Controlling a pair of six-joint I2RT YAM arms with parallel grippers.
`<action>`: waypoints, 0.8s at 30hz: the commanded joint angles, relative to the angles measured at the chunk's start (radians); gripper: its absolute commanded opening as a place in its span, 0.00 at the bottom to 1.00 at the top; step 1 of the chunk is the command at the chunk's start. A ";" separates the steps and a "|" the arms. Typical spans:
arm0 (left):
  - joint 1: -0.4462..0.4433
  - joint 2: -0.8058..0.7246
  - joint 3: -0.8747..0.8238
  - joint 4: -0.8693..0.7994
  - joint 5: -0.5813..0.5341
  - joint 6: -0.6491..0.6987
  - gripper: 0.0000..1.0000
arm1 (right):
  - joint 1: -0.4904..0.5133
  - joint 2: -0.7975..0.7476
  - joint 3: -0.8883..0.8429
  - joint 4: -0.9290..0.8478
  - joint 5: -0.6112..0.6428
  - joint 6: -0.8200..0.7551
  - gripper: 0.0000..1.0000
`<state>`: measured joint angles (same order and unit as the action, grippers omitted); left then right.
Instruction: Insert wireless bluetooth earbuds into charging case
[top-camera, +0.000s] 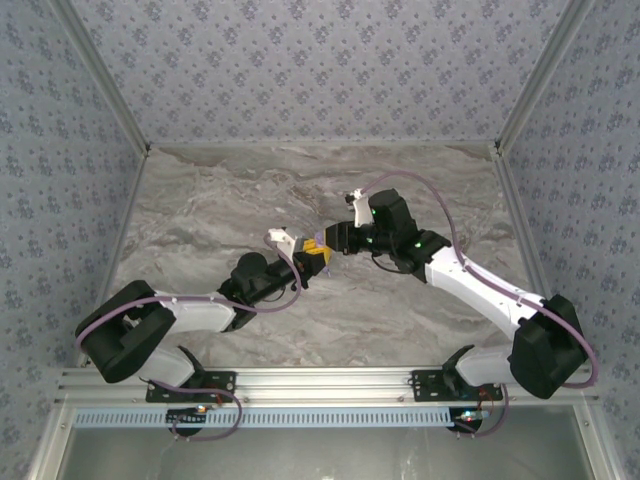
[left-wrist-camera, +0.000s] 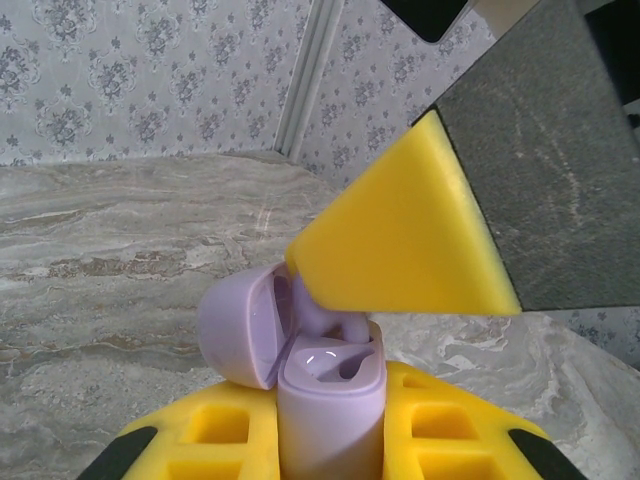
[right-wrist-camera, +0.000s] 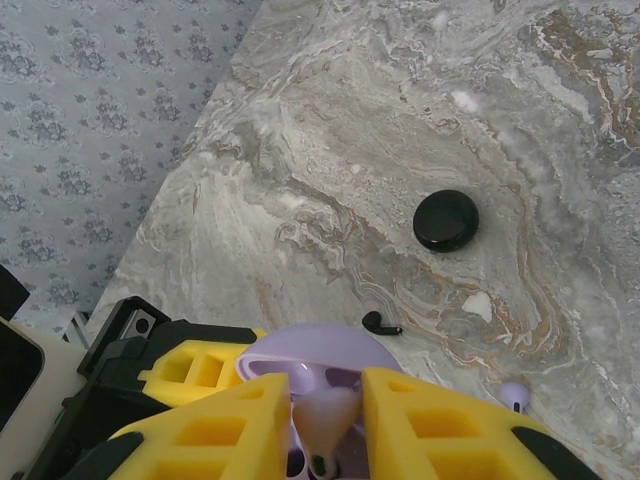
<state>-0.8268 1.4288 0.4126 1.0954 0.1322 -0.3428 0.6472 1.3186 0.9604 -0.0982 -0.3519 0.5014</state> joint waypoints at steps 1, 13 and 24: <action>-0.008 0.002 0.035 0.044 -0.003 -0.010 0.16 | 0.013 0.009 0.018 -0.034 0.011 0.001 0.28; -0.008 -0.001 0.035 0.031 -0.004 -0.004 0.16 | 0.019 0.000 0.032 -0.074 0.068 -0.010 0.38; -0.008 -0.007 0.038 0.011 -0.003 0.004 0.16 | 0.031 -0.009 0.062 -0.125 0.105 -0.034 0.52</action>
<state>-0.8268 1.4288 0.4179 1.0790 0.1299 -0.3424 0.6678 1.3193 0.9867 -0.1936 -0.2714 0.4858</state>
